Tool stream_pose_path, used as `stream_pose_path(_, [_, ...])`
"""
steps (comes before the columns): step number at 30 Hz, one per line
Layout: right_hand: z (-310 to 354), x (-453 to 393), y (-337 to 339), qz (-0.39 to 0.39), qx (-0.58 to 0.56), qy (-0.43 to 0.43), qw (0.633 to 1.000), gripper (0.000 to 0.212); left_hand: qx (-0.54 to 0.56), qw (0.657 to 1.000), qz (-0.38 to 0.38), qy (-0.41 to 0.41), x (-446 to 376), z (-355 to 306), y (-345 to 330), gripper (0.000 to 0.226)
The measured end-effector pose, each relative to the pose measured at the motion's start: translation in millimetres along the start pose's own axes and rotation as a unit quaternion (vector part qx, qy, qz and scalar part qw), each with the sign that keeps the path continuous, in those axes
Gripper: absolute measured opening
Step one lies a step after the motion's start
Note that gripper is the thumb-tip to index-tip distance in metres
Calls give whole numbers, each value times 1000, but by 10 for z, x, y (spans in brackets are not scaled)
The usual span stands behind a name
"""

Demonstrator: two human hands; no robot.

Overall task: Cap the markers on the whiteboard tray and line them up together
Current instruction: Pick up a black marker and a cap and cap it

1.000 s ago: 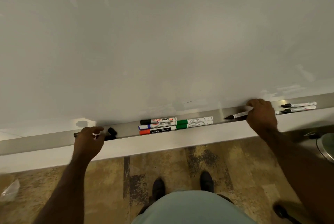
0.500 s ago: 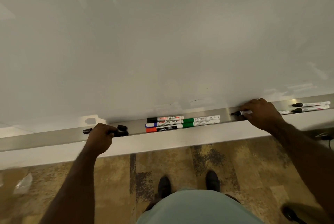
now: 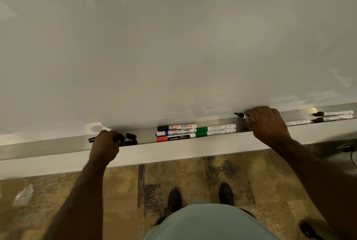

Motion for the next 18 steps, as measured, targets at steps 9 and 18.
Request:
stream_pose_path(9, [601, -42, 168, 22, -136, 56, 989, 31, 571, 808, -25, 142, 218, -296, -21, 7])
stream_pose_path(18, [1571, -74, 190, 68, -255, 102, 959, 36, 801, 564, 111, 170, 487, -1075, -346, 9])
Point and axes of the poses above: each hand's wrist, its own x-axis away from the middle knuckle, its own y-axis out of the back of the hand, z = x × y, the point moved 6 cm from there along -x, towards the middle knuckle, and after that the axes turned 3 degrees about x, right-handed, at the moved point
